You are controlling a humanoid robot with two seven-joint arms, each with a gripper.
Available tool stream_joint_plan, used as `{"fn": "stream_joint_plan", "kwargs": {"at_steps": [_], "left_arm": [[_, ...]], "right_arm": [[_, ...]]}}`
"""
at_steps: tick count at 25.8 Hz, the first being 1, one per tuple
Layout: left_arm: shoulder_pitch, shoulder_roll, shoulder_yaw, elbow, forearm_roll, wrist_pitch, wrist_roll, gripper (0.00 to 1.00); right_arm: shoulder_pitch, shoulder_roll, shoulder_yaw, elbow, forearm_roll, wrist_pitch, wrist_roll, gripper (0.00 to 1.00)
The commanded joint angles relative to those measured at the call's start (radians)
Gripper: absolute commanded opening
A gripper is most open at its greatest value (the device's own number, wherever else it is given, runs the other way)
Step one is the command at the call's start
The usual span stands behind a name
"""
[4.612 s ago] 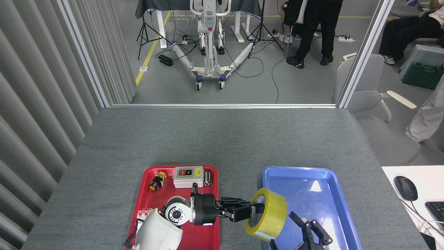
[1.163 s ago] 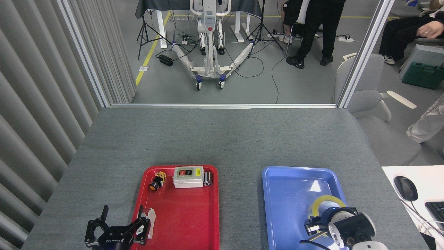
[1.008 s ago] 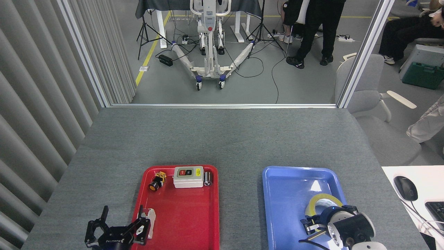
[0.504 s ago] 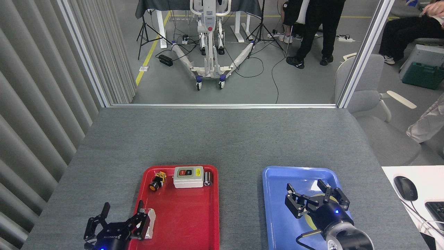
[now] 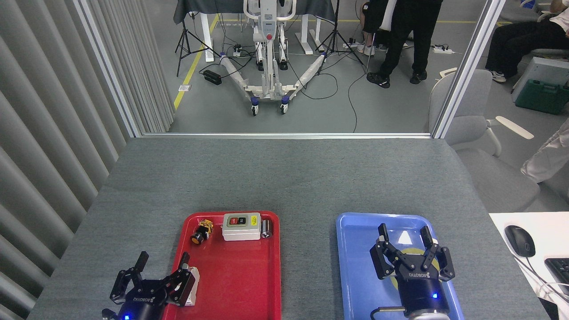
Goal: Place and move tape with both arms
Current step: 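Release the tape roll and pull the right gripper back toward the robot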
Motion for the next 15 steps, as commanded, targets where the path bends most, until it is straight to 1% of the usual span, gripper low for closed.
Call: {"fn": "stream_joint_plan", "kwargs": {"at_steps": [1,4,6,12,15], "left_arm": [[-0.001,-0.008,0.020,-0.001,0.001,-0.032,-0.009,1.00],[-0.001,-0.008,0.019,0.001,0.001,-0.030,-0.009,1.00],[-0.004,-0.008,0.019,0.001,0.001,-0.033,-0.010,1.00],[-0.011,0.021,0.022,-0.001,0.009,-0.033,-0.012,1.00],[-0.012,0.021,0.020,-0.001,0.010,-0.035,-0.012,1.00]], "right_arm": [[0.007,0.001,0.003,0.007,0.017,0.035,-0.003,0.99],[0.009,0.001,0.009,0.008,0.043,0.084,0.003,0.99],[0.010,0.001,0.012,0.008,0.049,0.112,0.009,0.99],[0.021,-0.002,0.014,0.008,0.049,0.114,0.045,0.99],[0.030,-0.003,0.014,0.007,0.049,0.114,0.046,0.99]]}}
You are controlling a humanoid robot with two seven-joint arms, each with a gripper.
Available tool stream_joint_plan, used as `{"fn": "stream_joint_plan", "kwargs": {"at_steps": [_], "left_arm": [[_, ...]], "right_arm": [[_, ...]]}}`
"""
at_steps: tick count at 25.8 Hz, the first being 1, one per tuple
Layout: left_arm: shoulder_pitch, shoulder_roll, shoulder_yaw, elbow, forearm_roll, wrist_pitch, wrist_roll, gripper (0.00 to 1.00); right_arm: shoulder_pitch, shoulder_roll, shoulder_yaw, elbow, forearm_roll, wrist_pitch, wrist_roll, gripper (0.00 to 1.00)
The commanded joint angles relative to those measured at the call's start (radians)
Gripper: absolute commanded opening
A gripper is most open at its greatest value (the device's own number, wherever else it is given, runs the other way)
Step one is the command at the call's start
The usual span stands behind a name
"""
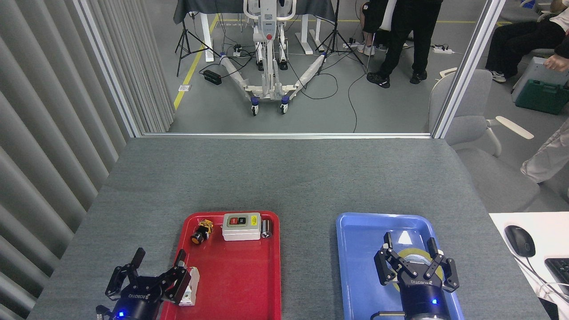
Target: Place and move tape with both arms
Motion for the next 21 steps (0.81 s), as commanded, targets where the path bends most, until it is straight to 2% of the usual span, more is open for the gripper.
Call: {"fn": "stream_joint_plan", "kwargs": {"at_steps": [1,8,13,21], "left_arm": [[-0.002,0.006,-0.001,0.000,0.002,0.000,-0.001,1.00],[-0.002,0.014,-0.004,0.009,0.003,-0.001,-0.009,1.00],[-0.002,0.029,0.004,-0.014,0.003,-0.061,-0.087,1.00],[-0.002,0.026,0.002,-0.014,0.003,-0.075,-0.078,1.00]], "right_arm": [[0.013,-0.002,0.002,-0.001,0.002,0.001,0.004,0.99],[0.028,-0.005,0.014,-0.001,0.019,0.001,0.004,0.99],[0.029,-0.007,0.016,0.000,0.033,-0.003,0.004,0.99],[0.031,-0.010,0.017,0.005,0.024,-0.008,0.002,1.00]]}}
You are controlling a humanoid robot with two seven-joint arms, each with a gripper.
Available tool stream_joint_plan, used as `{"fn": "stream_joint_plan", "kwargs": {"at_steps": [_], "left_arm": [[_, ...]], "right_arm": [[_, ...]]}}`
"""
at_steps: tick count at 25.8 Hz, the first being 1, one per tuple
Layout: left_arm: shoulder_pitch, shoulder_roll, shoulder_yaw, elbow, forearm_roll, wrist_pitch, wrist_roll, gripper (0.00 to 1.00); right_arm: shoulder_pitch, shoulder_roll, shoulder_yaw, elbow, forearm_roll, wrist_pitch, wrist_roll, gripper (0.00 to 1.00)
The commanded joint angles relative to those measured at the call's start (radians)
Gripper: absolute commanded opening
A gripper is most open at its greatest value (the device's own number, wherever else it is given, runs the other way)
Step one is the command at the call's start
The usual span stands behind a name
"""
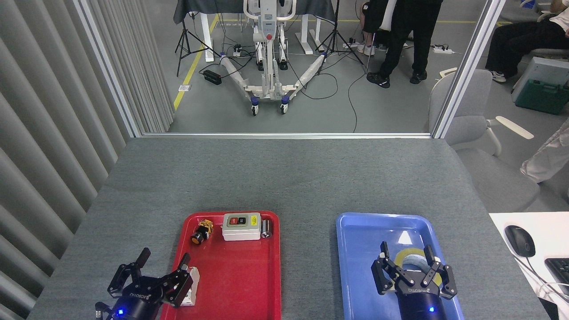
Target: Place and move tape with both arms
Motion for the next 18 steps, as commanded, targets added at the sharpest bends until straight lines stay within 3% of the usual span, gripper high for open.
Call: {"fn": "stream_joint_plan", "kwargs": {"at_steps": [1,6,10,14,18], "left_arm": [[0.000,-0.003,0.000,0.000,0.000,0.006,0.005,1.00],[0.003,-0.008,-0.008,-0.011,0.000,0.039,0.096,1.00],[0.015,-0.011,-0.006,-0.041,0.002,0.055,0.105,1.00],[0.023,-0.072,0.008,-0.054,0.002,0.076,0.102,1.00],[0.023,-0.080,0.018,-0.054,0.002,0.076,0.102,1.00]], "right_arm": [[0.001,-0.001,-0.001,0.003,-0.011,-0.002,-0.002,1.00],[0.007,0.002,-0.001,0.006,-0.014,-0.041,-0.002,1.00],[0.007,0.002,-0.001,0.011,-0.014,-0.074,-0.002,1.00],[0.007,0.003,-0.001,0.011,-0.014,-0.085,-0.004,1.00],[0.007,0.005,-0.003,0.012,-0.012,-0.085,-0.002,1.00]]}}
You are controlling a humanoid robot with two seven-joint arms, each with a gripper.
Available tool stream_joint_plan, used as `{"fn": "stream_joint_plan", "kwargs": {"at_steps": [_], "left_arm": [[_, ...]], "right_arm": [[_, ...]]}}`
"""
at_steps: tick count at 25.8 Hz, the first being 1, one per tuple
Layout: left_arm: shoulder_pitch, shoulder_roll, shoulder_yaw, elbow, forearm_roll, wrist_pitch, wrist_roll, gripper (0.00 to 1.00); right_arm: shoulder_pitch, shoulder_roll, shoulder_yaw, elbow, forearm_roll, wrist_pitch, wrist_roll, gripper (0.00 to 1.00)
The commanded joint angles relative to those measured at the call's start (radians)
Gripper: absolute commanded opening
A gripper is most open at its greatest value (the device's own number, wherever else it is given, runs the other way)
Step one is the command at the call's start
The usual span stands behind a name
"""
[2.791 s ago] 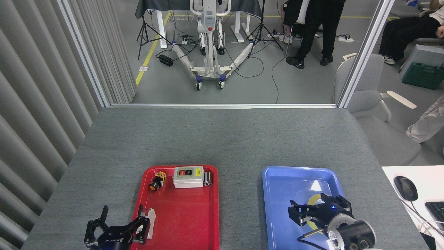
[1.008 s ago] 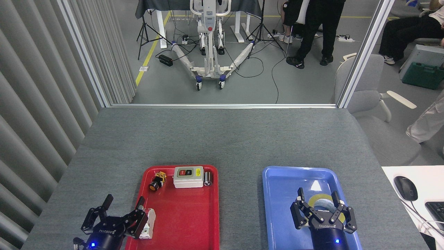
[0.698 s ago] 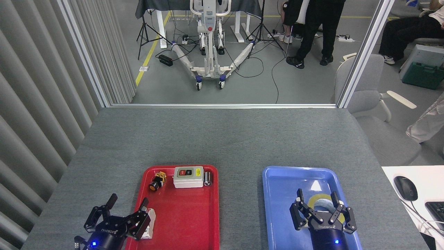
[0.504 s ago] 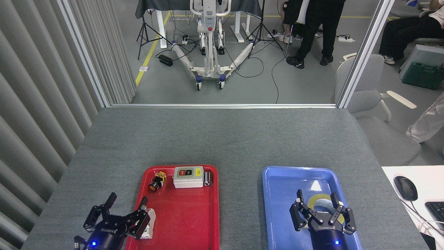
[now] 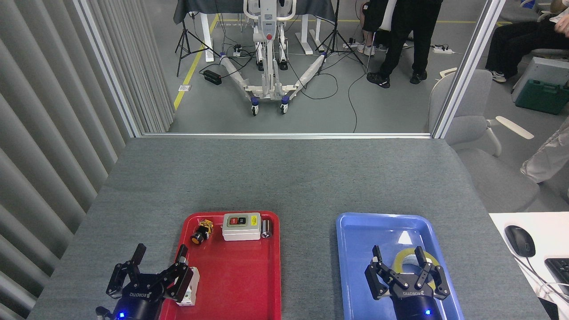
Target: Place and move tape with both arms
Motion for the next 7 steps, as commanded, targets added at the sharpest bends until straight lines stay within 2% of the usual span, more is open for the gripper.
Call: {"fn": "stream_joint_plan", "kwargs": {"at_steps": [1,7], "left_arm": [[0.001,-0.012,0.019,-0.001,0.000,0.002,0.000,1.00],[0.016,-0.010,0.036,-0.009,0.000,-0.004,-0.001,1.00]], "right_arm": [[0.000,0.002,-0.001,0.001,0.000,-0.001,0.000,1.00],[0.000,0.002,-0.001,-0.001,0.001,-0.001,0.000,1.00]]}}
